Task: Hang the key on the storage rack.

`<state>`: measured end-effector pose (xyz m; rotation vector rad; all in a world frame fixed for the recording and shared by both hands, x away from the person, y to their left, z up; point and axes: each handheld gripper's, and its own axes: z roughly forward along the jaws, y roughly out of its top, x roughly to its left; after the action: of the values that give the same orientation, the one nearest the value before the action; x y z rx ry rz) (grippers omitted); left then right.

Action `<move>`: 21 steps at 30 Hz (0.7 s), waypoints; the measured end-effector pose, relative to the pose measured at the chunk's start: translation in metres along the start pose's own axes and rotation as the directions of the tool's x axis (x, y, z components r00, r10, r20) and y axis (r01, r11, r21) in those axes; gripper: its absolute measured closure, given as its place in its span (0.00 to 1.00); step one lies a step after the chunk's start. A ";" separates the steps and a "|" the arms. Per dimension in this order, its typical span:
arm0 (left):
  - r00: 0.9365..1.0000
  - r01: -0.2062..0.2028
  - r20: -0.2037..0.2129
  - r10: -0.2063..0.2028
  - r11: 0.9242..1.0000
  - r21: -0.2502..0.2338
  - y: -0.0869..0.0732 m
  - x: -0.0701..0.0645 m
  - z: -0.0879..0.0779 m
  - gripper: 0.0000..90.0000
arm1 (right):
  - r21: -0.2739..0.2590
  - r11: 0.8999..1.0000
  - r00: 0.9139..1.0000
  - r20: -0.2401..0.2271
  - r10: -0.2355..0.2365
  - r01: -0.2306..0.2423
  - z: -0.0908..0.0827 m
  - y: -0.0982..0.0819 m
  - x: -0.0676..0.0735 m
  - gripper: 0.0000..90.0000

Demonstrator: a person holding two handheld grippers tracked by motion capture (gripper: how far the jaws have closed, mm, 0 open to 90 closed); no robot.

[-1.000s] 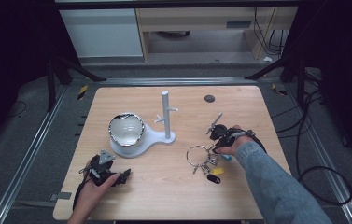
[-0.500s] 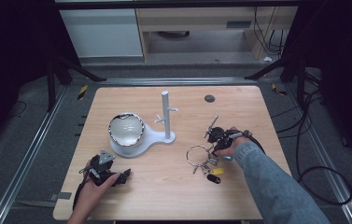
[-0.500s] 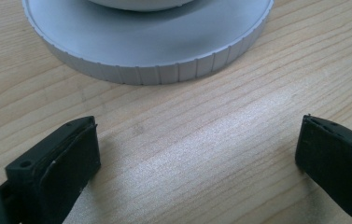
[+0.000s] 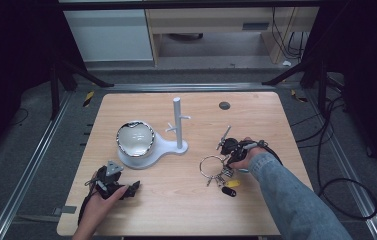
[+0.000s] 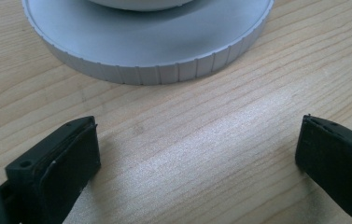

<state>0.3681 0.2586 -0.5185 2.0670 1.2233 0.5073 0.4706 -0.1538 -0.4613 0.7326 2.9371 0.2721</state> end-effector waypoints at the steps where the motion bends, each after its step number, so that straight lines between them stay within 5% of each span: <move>1: 1.000 0.000 0.000 0.000 1.000 0.000 0.000 0.000 0.000 0.00 | 0.001 1.000 1.000 -0.002 -0.002 0.002 0.000 0.000 0.000 0.90; 12: 1.000 0.001 0.000 -0.001 1.000 0.000 0.000 0.000 0.000 0.00 | 0.012 1.000 1.000 -0.019 -0.007 0.007 0.003 0.001 0.002 0.98; 21: 1.000 0.000 0.000 0.000 1.000 0.001 0.000 0.000 0.000 0.00 | -0.006 0.999 0.999 -0.029 0.034 -0.035 -0.006 0.000 0.000 0.99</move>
<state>0.3681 0.2586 -0.5184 2.0679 1.2231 0.5072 0.4691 -0.1548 -0.4553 0.7858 2.9516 0.2982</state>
